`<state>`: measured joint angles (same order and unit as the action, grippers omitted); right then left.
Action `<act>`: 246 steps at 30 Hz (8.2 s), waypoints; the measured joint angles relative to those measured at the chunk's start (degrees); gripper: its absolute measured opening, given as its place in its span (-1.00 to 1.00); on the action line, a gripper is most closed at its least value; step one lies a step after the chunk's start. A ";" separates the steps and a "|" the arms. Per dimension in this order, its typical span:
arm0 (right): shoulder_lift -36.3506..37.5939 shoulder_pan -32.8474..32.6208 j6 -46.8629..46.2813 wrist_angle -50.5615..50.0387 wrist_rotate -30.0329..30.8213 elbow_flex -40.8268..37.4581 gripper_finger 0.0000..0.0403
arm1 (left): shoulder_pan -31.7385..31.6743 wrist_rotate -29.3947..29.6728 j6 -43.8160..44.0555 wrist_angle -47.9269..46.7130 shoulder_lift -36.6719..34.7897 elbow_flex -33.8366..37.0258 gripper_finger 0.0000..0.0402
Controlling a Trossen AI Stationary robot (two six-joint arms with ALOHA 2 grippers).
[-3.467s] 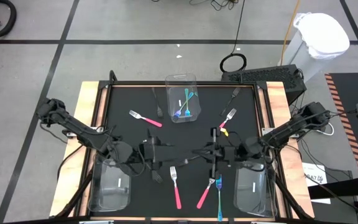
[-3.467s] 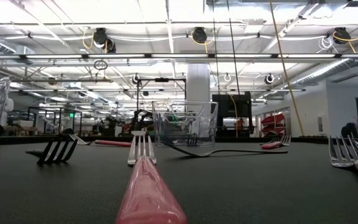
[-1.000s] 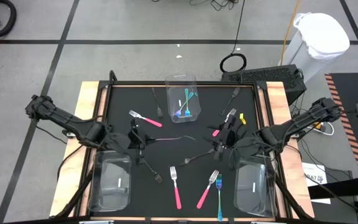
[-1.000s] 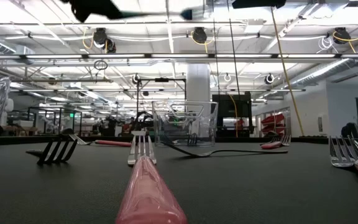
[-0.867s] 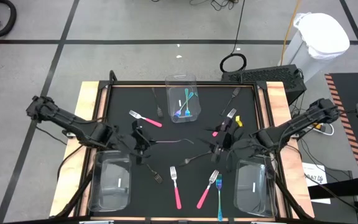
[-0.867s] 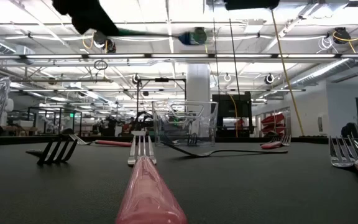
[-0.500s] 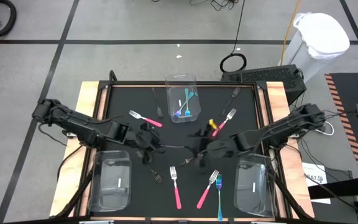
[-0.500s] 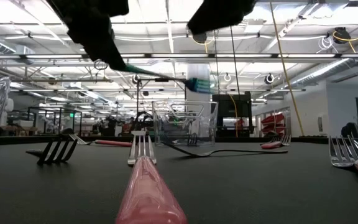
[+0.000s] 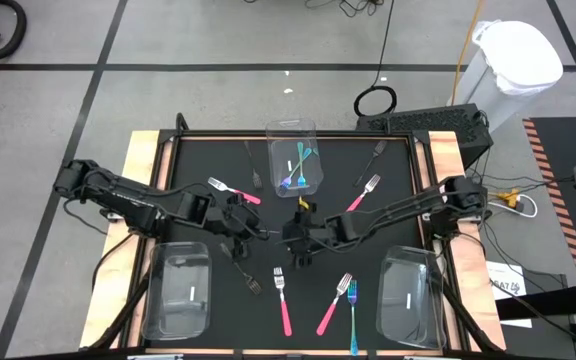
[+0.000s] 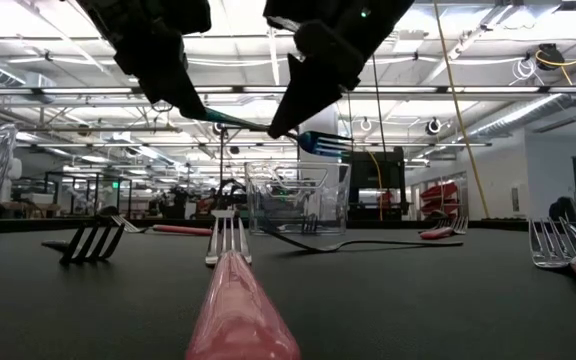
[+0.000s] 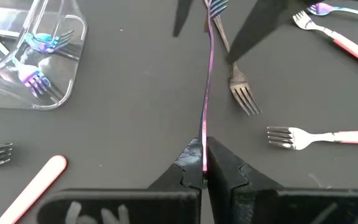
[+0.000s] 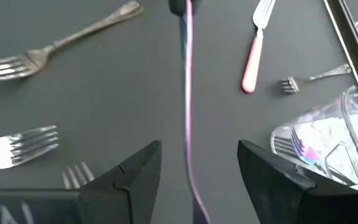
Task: Sort silverware by color (type)
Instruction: Put the blue fork into the top transparent bin
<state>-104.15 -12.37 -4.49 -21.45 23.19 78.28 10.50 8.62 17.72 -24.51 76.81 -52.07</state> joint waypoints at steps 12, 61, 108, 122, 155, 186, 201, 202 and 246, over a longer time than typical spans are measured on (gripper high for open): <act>-0.05 1.87 -0.82 -0.13 -8.43 0.00 -0.76 | 0.00 0.00 -0.24 -0.03 -0.01 0.00 -0.97; 40.16 2.01 6.08 49.10 -23.31 -40.24 -0.99 | 15.52 23.34 -18.67 29.81 -6.55 -2.64 0.13; 29.10 2.26 10.98 69.05 -23.26 -41.09 -0.98 | 6.75 8.80 -27.48 71.53 12.49 -2.58 0.09; 29.10 2.22 11.36 67.83 -23.62 -41.09 -0.98 | 5.93 4.93 -27.24 70.88 12.49 -2.58 -0.73; 46.22 2.24 3.55 37.37 -10.92 -41.05 -0.06 | -15.26 -15.89 -15.49 51.04 0.69 -2.78 -1.00; 48.25 2.28 6.73 33.63 -3.40 -41.07 -0.09 | -46.72 -38.07 0.99 54.56 26.19 -12.04 -1.00; 50.89 2.33 11.62 33.57 1.00 -41.07 -0.09 | -47.38 -36.99 -6.74 54.05 26.91 -9.71 -0.98; 50.87 2.33 11.54 33.53 1.00 -41.07 -0.09 | -47.39 -36.97 -7.08 54.00 26.91 -9.39 -0.98; 50.70 2.26 7.50 30.01 0.78 -41.09 -0.09 | -44.83 -35.79 1.57 68.97 37.25 -5.64 -0.96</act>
<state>-53.45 -10.11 3.01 8.56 23.97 37.19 -34.33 -27.17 19.28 44.45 114.06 -57.71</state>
